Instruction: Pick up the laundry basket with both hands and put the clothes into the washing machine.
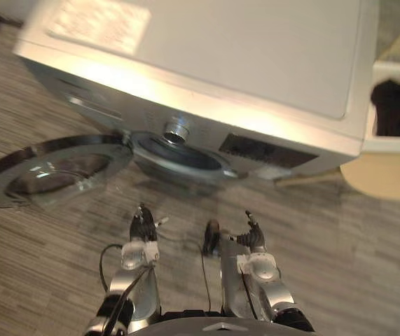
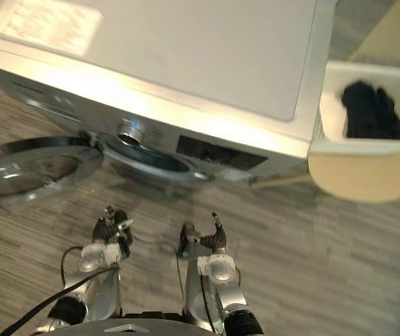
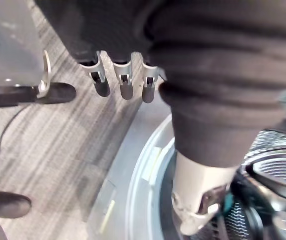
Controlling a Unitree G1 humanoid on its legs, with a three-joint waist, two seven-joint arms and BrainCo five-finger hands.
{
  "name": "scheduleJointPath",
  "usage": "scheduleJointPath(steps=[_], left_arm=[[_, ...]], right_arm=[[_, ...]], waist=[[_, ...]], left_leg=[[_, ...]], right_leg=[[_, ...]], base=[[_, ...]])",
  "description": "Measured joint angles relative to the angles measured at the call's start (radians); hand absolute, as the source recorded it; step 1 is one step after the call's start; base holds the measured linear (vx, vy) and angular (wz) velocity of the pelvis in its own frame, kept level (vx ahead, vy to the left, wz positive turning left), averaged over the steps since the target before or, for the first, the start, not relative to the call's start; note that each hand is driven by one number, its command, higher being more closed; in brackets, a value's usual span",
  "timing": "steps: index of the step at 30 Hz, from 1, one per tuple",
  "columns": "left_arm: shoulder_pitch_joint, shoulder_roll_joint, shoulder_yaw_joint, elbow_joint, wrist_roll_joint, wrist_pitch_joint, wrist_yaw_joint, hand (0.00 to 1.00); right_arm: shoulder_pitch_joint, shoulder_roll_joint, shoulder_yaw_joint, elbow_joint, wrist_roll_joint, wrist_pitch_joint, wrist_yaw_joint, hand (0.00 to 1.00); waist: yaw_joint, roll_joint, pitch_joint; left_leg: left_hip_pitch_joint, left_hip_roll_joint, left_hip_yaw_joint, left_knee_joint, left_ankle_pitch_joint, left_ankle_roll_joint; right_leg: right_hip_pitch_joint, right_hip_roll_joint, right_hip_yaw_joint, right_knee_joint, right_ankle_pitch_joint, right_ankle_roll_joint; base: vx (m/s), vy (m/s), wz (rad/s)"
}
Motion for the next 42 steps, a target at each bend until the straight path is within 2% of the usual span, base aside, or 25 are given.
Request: scheduleJointPath(steps=[2,4,5,8,10,12,13,16,22,23,24,26,28,29,30,31,32,33,34,35,37,38,39,41,42], left_arm=[[0.047,0.004,-0.017,-0.048,-0.012,-0.018,-0.045,0.0],[0.065,0.004,-0.017,-0.078,-0.021,-0.031,-0.079,0.0],[0.085,0.004,-0.013,-0.089,-0.02,-0.037,-0.092,0.0],[0.128,0.003,0.004,-0.089,-0.018,-0.035,-0.113,0.0],[0.178,0.014,0.028,-0.08,-0.015,-0.034,-0.12,0.0],[0.197,0.026,0.033,-0.062,-0.005,-0.03,-0.121,0.0],[0.192,0.028,0.038,-0.061,-0.005,-0.027,-0.12,0.0],[0.16,0.042,0.037,-0.071,-0.024,-0.027,-0.106,0.0],[0.114,0.041,0.046,-0.232,-0.119,-0.082,-0.028,0.0],[0.109,0.041,0.05,-0.246,-0.121,-0.09,-0.025,0.0],[0.105,0.03,0.057,-0.25,-0.122,-0.094,-0.023,0.0],[0.095,0.019,0.072,-0.255,-0.127,-0.103,-0.016,0.0],[0.104,0.021,0.069,-0.253,-0.127,-0.104,-0.016,0.0],[0.095,0.035,0.07,-0.243,-0.121,-0.107,-0.017,0.0],[0.091,0.032,0.07,-0.232,-0.119,-0.106,-0.016,0.0],[0.094,0.033,0.059,-0.211,-0.117,-0.103,-0.02,0.0],[0.103,0.032,0.054,-0.2,-0.116,-0.103,-0.025,0.0],[0.11,0.03,0.061,-0.189,-0.116,-0.105,-0.025,0.0],[0.095,0.038,0.066,-0.171,-0.117,-0.103,-0.024,0.0],[0.093,0.04,0.071,-0.167,-0.117,-0.103,-0.023,0.0],[0.078,0.028,0.071,-0.14,-0.117,-0.102,-0.024,0.0],[0.076,0.022,0.072,-0.14,-0.117,-0.102,-0.024,0.0],[0.069,0.001,0.07,-0.136,-0.116,-0.102,-0.03,0.0],[0.069,-0.007,0.071,-0.127,-0.115,-0.102,-0.031,0.0],[0.073,-0.008,0.074,-0.11,-0.115,-0.1,-0.03,0.0]], right_arm=[[0.026,-0.033,0.015,0.071,0.0,0.001,0.034,0.0],[0.057,-0.042,-0.007,0.101,0.0,0.003,0.047,0.0],[0.078,-0.037,-0.035,0.111,0.001,0.001,0.061,0.0],[0.082,-0.03,-0.081,0.142,0.0,-0.002,0.079,0.0],[0.085,-0.007,-0.116,0.19,0.001,-0.008,0.09,0.0],[0.081,0.001,-0.146,0.206,0.003,-0.01,0.106,0.0],[0.081,0.01,-0.164,0.206,0.009,-0.009,0.109,0.0],[0.092,0.039,-0.19,0.196,0.064,-0.008,0.098,0.0],[0.197,0.092,-0.226,-0.047,0.225,-0.028,0.048,0.0],[0.205,0.092,-0.236,-0.098,0.241,-0.029,0.036,0.0],[0.203,0.092,-0.246,-0.129,0.241,-0.03,0.026,0.0],[0.2,0.094,-0.286,-0.241,0.239,-0.05,0.012,0.0],[0.19,0.095,-0.311,-0.29,0.238,-0.062,-0.014,0.0],[0.17,0.096,-0.329,-0.309,0.236,-0.07,-0.018,0.0],[0.159,0.096,-0.337,-0.307,0.236,-0.07,-0.019,0.0],[0.117,0.094,-0.352,-0.31,0.236,-0.07,-0.025,0.0],[0.086,0.091,-0.384,-0.315,0.231,-0.069,-0.043,0.0],[0.058,0.1,-0.385,-0.343,0.201,-0.071,-0.059,0.0],[0.042,0.106,-0.387,-0.379,0.188,-0.078,-0.064,0.0],[0.033,0.107,-0.383,-0.386,0.182,-0.078,-0.069,0.0],[0.036,0.097,-0.375,-0.431,0.168,-0.08,-0.087,0.0],[0.039,0.09,-0.375,-0.439,0.167,-0.083,-0.089,0.0],[0.048,0.086,-0.363,-0.468,0.167,-0.088,-0.095,0.0],[0.058,0.088,-0.341,-0.491,0.167,-0.09,-0.095,0.0],[0.074,0.093,-0.314,-0.521,0.161,-0.095,-0.093,0.0]], waist=[[0.006,0.024,-0.072],[0.006,0.053,-0.102],[0.005,0.067,-0.13],[-0.006,0.096,-0.164],[-0.011,0.086,-0.218],[-0.014,0.099,-0.234],[-0.02,0.098,-0.236],[-0.035,0.052,-0.235],[-0.047,0.033,-0.23],[-0.046,0.032,-0.233],[-0.041,0.04,-0.234],[-0.038,0.038,-0.237],[-0.039,0.019,-0.258],[-0.055,-0.016,-0.277],[-0.062,-0.009,-0.278],[-0.058,0.025,-0.297],[-0.031,0.055,-0.309],[-0.019,0.043,-0.311],[-0.019,0.022,-0.314],[-0.013,0.024,-0.312],[-0.028,0.059,-0.302],[-0.035,0.073,-0.304],[-0.04,0.087,-0.302],[-0.048,0.081,-0.302],[-0.049,0.07,-0.303]], left_leg=[[0.062,0.067,0.161,0.02,-0.02,0.044],[0.093,0.126,0.205,0.187,-0.044,0.06],[0.12,0.155,0.192,0.295,-0.106,0.045],[0.157,0.156,0.116,0.375,-0.159,-0.004],[0.166,0.086,0.021,0.288,-0.163,-0.033],[0.211,0.062,-0.033,0.169,-0.204,-0.082],[0.233,0.05,-0.04,0.088,-0.228,-0.074],[0.223,0.023,-0.03,0.067,-0.212,-0.056],[0.219,0.056,0.024,0.114,-0.236,-0.036],[0.237,0.063,0.047,0.101,-0.221,-0.018],[0.242,0.081,0.072,0.089,-0.211,-0.011],[0.271,0.105,0.127,0.063,-0.174,-0.031],[0.287,0.118,0.154,0.063,-0.168,-0.053],[0.265,0.123,0.142,0.099,-0.178,-0.091],[0.249,0.131,0.118,0.106,-0.18,-0.097],[0.229,0.125,0.064,0.092,-0.191,-0.091],[0.267,0.119,0.05,0.012,-0.19,-0.074],[0.32,0.128,0.148,-0.035,-0.147,-0.089],[0.345,0.136,0.209,-0.015,-0.152,-0.1],[0.362,0.165,0.241,0.006,-0.158,-0.11],[0.411,0.256,0.284,0.044,-0.143,-0.143],[0.424,0.278,0.289,0.034,-0.135,-0.155],[0.462,0.334,0.307,0.03,-0.094,-0.177],[0.476,0.364,0.303,0.054,-0.058,-0.147],[0.47,0.411,0.305,0.132,-0.011,-0.059]], right_leg=[[0.07,-0.035,-0.075,-0.054,0.013,-0.018],[0.13,-0.047,-0.122,-0.086,0.022,-0.017],[0.157,-0.048,-0.134,-0.101,0.027,-0.008],[0.211,-0.037,-0.138,-0.143,0.048,0.031],[0.235,-0.012,-0.12,-0.271,0.116,0.038],[0.26,0.022,-0.116,-0.379,0.19,0.037],[0.254,0.037,-0.115,-0.414,0.236,0.044],[0.23,0.027,-0.071,-0.441,0.283,0.043],[0.21,0.061,0.069,-0.475,0.331,0.084],[0.22,0.07,0.072,-0.521,0.326,0.104],[0.217,0.075,0.069,-0.503,0.311,0.087],[0.169,0.038,0.067,-0.279,0.24,0.021],[0.18,-0.013,0.066,-0.198,0.162,0.029],[0.183,0.009,0.048,-0.252,0.129,0.073],[0.182,0.029,0.047,-0.269,0.138,0.063],[0.194,0.075,0.061,-0.376,0.173,0.071],[0.198,0.07,0.001,-0.423,0.165,0.05],[0.168,0.008,-0.051,-0.385,0.179,-0.001],[0.168,-0.059,-0.111,-0.366,0.201,0.029],[0.16,-0.064,-0.146,-0.355,0.227,0.023],[0.164,0.018,-0.153,-0.333,0.246,0.05],[0.163,0.046,-0.147,-0.328,0.239,0.04],[0.147,0.111,-0.124,-0.283,0.201,0.002],[0.139,0.14,-0.118,-0.242,0.164,-0.023],[0.145,0.172,-0.097,-0.225,0.138,-0.047]], base=[[0.13,-0.072,0.81],[0.1,0.007,0.61],[0.07,0.055,0.41],[0.02,0.162,0.14],[-0.05,0.202,-0.07],[0.0,0.148,-0.26],[-0.05,0.162,-0.23],[-0.12,0.101,-0.19],[-0.18,0.017,-0.32],[-0.17,-0.043,-0.63],[-0.13,-0.062,-0.66],[-0.1,-0.09,-0.64],[-0.07,-0.217,-0.54],[-0.06,-0.25,-0.47],[-0.07,-0.224,-0.55],[-0.03,-0.037,-1.15],[-0.03,-0.042,-2.17],[0.03,-0.088,-2.41],[0.04,-0.182,-2.04],[0.05,-0.241,-1.53],[0.1,-0.349,-1.14],[0.17,-0.5,-0.93],[0.13,-0.365,-0.76],[0.09,-0.353,-0.61],[0.08,-0.408,-0.69]])
